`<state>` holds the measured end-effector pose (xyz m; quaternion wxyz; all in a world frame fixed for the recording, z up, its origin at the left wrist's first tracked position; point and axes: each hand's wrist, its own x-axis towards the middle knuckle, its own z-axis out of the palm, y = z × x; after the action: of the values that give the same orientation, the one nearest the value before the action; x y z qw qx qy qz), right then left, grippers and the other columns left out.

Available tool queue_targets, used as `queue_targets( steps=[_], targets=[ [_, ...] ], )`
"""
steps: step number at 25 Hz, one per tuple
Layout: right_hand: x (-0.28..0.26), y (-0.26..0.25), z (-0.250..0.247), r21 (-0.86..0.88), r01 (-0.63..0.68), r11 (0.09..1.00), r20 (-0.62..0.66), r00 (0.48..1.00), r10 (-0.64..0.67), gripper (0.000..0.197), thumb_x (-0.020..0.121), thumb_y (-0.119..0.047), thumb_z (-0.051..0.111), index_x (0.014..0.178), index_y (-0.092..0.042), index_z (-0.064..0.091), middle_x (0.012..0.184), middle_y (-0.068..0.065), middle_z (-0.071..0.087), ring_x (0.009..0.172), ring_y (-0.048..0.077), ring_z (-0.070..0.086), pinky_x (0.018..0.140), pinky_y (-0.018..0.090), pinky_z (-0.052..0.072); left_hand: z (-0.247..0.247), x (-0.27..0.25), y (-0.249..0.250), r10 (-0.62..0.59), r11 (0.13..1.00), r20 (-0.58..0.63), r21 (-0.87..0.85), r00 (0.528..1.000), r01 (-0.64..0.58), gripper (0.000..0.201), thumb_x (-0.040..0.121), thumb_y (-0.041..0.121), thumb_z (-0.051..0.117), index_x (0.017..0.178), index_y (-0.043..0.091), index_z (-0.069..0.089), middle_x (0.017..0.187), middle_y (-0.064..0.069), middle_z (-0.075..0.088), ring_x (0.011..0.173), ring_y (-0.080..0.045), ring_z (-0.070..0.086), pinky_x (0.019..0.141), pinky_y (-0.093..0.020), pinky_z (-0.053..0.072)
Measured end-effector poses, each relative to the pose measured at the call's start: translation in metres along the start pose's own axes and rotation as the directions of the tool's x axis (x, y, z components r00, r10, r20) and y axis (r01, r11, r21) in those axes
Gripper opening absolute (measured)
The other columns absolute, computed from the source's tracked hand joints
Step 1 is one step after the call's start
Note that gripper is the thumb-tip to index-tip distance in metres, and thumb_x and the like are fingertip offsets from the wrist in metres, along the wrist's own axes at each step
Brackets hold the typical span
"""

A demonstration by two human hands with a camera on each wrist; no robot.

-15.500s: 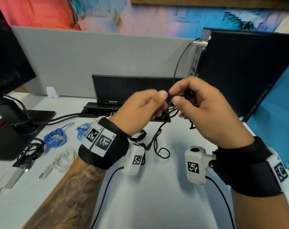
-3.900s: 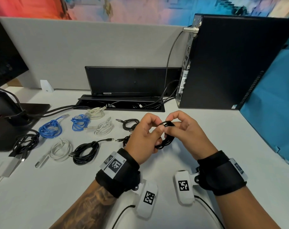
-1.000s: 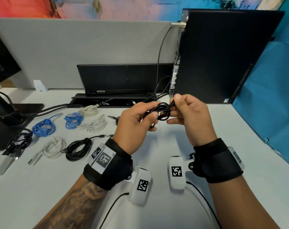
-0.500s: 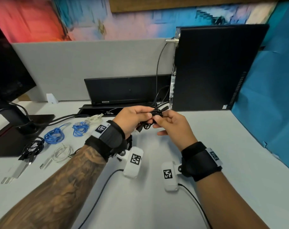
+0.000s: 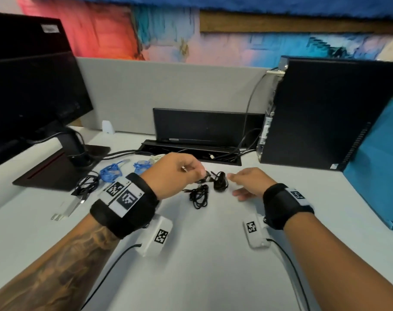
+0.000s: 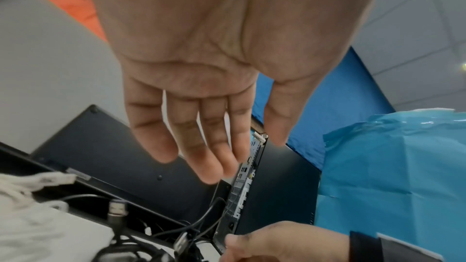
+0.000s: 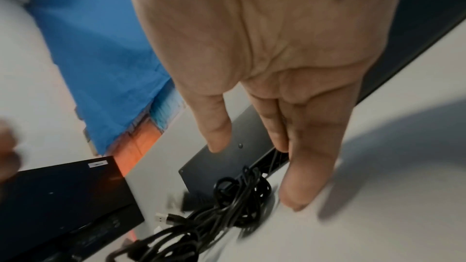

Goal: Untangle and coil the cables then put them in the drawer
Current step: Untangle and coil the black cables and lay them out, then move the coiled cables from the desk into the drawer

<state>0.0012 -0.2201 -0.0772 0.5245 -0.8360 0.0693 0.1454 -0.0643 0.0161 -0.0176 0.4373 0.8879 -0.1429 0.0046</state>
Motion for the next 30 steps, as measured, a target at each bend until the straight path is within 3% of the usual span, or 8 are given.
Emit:
queue_targets(
  steps=[7, 11, 15, 18, 20, 24, 27, 30],
  targets=[
    [-0.116, -0.020, 0.053, -0.203, 0.406, 0.891, 0.012, 0.911, -0.413, 0.021, 0.092, -0.035, 0.071, 0.111, -0.026, 0.069, 0.105, -0.011, 0.071, 0.089, 0.002, 0.067, 0.070, 0.013, 0.051, -0.061, -0.119, -0.042, -0.072, 0.996, -0.011, -0.060, 0.997, 0.072, 0.011, 0.092, 0.027, 0.069, 0.096, 0.018, 0.074, 0.085, -0.004, 0.073, 0.079, -0.019, 0.068, 0.082, -0.031, 0.056],
    [-0.217, -0.024, 0.143, 0.055, 0.547, 0.835, 0.365, 0.767, -0.527, 0.023, 0.088, -0.027, 0.073, 0.110, -0.030, 0.070, 0.105, -0.012, 0.074, 0.090, 0.004, 0.068, 0.075, 0.021, 0.054, -0.084, -0.211, -0.076, -0.180, 0.980, -0.231, -0.130, 0.956, 0.152, 0.011, 0.094, 0.014, 0.066, 0.099, 0.008, 0.072, 0.083, -0.007, 0.071, 0.069, -0.012, 0.064, 0.063, -0.013, 0.047],
    [-0.262, 0.016, 0.236, 0.012, 0.546, 0.838, 0.655, 0.628, -0.419, 0.031, 0.088, -0.029, 0.075, 0.117, -0.037, 0.065, 0.108, -0.015, 0.071, 0.095, 0.000, 0.066, 0.079, 0.014, 0.050, -0.109, -0.314, -0.130, -0.325, 0.943, -0.453, -0.226, 0.830, 0.246, 0.008, 0.095, 0.011, 0.064, 0.096, 0.008, 0.072, 0.078, 0.000, 0.068, 0.065, -0.008, 0.060, 0.064, -0.016, 0.046],
    [-0.235, 0.066, 0.297, -0.199, 0.494, 0.846, 0.723, 0.657, -0.214, 0.039, 0.089, -0.035, 0.073, 0.126, -0.032, 0.060, 0.116, -0.014, 0.066, 0.105, -0.002, 0.063, 0.089, 0.009, 0.045, -0.133, -0.386, -0.192, -0.419, 0.903, -0.661, -0.227, 0.623, 0.366, 0.007, 0.093, 0.014, 0.065, 0.093, 0.018, 0.071, 0.083, 0.001, 0.070, 0.069, -0.008, 0.060, 0.071, -0.021, 0.046],
    [-0.202, 0.107, 0.333, -0.391, 0.433, 0.812, 0.687, 0.725, -0.056, 0.051, 0.090, -0.040, 0.072, 0.136, -0.024, 0.055, 0.130, -0.005, 0.062, 0.118, 0.009, 0.059, 0.099, 0.021, 0.045, -0.149, -0.445, -0.235, -0.461, 0.834, -0.791, -0.232, 0.401, 0.501, 0.005, 0.092, 0.019, 0.066, 0.095, 0.020, 0.070, 0.099, -0.005, 0.069, 0.083, -0.015, 0.062, 0.079, -0.028, 0.049],
    [-0.148, 0.173, 0.369, -0.668, 0.224, 0.710, 0.481, 0.858, 0.182, 0.063, 0.091, -0.033, 0.073, 0.141, -0.004, 0.052, 0.145, 0.014, 0.055, 0.134, 0.030, 0.051, 0.113, 0.037, 0.038, -0.156, -0.564, -0.309, -0.497, 0.444, -0.866, -0.309, -0.056, 0.841, 0.039, 0.085, 0.031, 0.068, 0.121, 0.016, 0.063, 0.134, -0.013, 0.051, 0.126, -0.034, 0.045, 0.106, -0.045, 0.039],
    [-0.136, 0.191, 0.388, -0.723, 0.127, 0.680, 0.398, 0.880, 0.260, 0.057, 0.088, -0.028, 0.077, 0.132, 0.001, 0.058, 0.140, 0.019, 0.058, 0.131, 0.034, 0.052, 0.113, 0.040, 0.036, -0.138, -0.631, -0.345, -0.568, 0.294, -0.742, -0.588, -0.357, 0.754, 0.066, 0.081, 0.033, 0.071, 0.137, 0.008, 0.047, 0.145, -0.018, 0.041, 0.134, -0.039, 0.038, 0.109, -0.048, 0.035],
    [-0.134, 0.198, 0.409, -0.735, 0.111, 0.668, 0.381, 0.884, 0.272, 0.050, 0.091, -0.028, 0.074, 0.129, 0.000, 0.060, 0.135, 0.019, 0.060, 0.126, 0.034, 0.054, 0.109, 0.039, 0.038, -0.107, -0.652, -0.361, -0.708, 0.336, -0.538, -0.827, -0.458, 0.451, 0.063, 0.081, 0.044, 0.075, 0.124, 0.007, 0.048, 0.129, -0.018, 0.052, 0.116, -0.037, 0.054, 0.099, -0.042, 0.043]
  ],
)
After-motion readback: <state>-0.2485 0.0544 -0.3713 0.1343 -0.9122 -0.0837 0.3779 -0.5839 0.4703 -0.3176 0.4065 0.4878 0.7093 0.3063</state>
